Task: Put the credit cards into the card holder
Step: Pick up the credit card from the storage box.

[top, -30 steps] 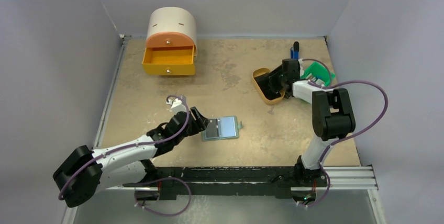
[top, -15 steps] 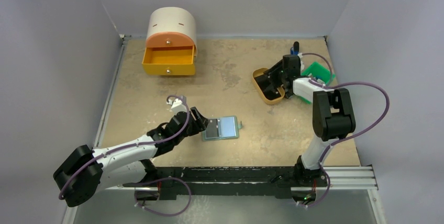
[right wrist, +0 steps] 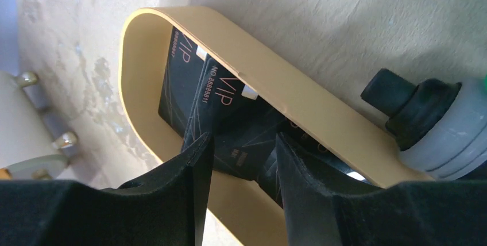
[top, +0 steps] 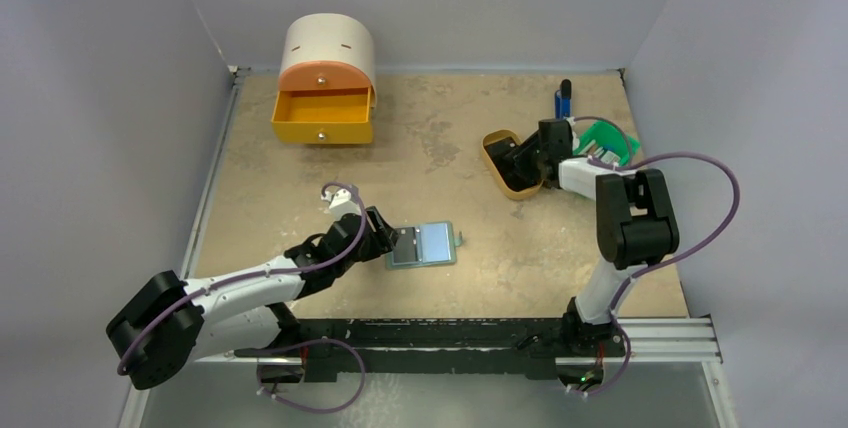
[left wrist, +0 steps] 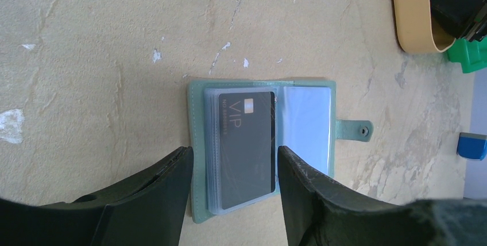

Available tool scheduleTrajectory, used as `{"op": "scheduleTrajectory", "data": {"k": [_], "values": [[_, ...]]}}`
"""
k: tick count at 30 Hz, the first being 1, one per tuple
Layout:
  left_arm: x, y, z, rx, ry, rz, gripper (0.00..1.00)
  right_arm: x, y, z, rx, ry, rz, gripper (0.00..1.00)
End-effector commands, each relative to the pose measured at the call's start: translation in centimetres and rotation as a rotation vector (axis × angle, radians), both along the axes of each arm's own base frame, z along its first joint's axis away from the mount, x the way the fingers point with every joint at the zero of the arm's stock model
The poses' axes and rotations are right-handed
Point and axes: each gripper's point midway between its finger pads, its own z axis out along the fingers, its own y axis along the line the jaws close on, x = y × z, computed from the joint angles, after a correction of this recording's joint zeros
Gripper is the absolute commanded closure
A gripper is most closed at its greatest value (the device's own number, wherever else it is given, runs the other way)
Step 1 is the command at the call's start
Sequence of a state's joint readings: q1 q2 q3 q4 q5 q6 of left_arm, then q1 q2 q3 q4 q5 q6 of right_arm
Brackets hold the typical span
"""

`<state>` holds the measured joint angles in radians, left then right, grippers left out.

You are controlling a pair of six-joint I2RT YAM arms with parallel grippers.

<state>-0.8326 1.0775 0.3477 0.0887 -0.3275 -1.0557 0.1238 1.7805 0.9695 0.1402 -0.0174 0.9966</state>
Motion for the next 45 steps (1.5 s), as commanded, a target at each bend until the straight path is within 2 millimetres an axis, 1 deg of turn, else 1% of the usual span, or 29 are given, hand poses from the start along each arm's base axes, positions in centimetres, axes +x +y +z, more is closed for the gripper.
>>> {"op": "scheduleTrajectory", "data": {"k": [1,4,9,15,17,19,21,25,28,31,34,39,42,45], "values": [[0.9,-1.1,2.2,-0.053,-0.050,-0.006,0.45,-1.8,-0.7,-0.9,-0.033,0.040,0.003,0.52],[0.9,-1.4,2.1,-0.057,-0.048,-0.013,0.45,-2.7,-0.8,-1.5,-0.033,0.058,0.001,0.52],[0.9,-1.3,2.1,-0.060,-0.049,-0.011,0.45,-3.5,-1.4,-1.2,-0.054,0.049,-0.012,0.51],[0.8,-1.4,2.0,-0.062,-0.044,-0.013,0.45,-3.2,-1.4,-0.6,-0.060,0.057,-0.010,0.46],[0.7,-1.3,2.0,-0.060,-0.043,-0.013,0.45,-3.5,-1.8,-0.3,-0.087,0.075,-0.008,0.44],[0.7,-1.1,2.0,-0.056,-0.046,-0.006,0.45,-4.1,-2.3,-0.3,-0.110,0.081,-0.013,0.43],[0.8,-1.1,2.1,-0.060,-0.051,-0.004,0.45,-4.6,-2.4,-0.5,-0.112,0.083,-0.010,0.43],[1.1,-1.5,2.4,-0.057,-0.059,-0.017,0.45,-4.3,-2.2,-0.7,-0.081,0.099,-0.028,0.42],[1.4,-1.8,2.8,-0.042,-0.064,-0.025,0.45,-3.8,-2.1,-0.7,-0.049,0.116,-0.078,0.37],[1.6,-1.9,3.2,-0.044,-0.073,-0.023,0.45,-3.9,-2.1,-1.3,-0.019,0.171,-0.135,0.26],[1.7,-2.0,3.2,-0.047,-0.073,-0.023,0.45,-3.6,-2.1,-1.9,-0.003,0.222,-0.177,0.23],[1.7,-2.3,3.1,-0.043,-0.066,-0.031,0.45,-2.9,-1.8,-3.0,0.019,0.268,-0.204,0.22],[1.8,-2.2,3.2,-0.040,-0.071,-0.031,0.45,-2.3,-1.7,-3.1,0.010,0.252,-0.186,0.27],[1.7,-2.1,3.1,-0.034,-0.070,-0.032,0.45,-1.7,-1.7,-2.9,-0.009,0.227,-0.149,0.33]]}}
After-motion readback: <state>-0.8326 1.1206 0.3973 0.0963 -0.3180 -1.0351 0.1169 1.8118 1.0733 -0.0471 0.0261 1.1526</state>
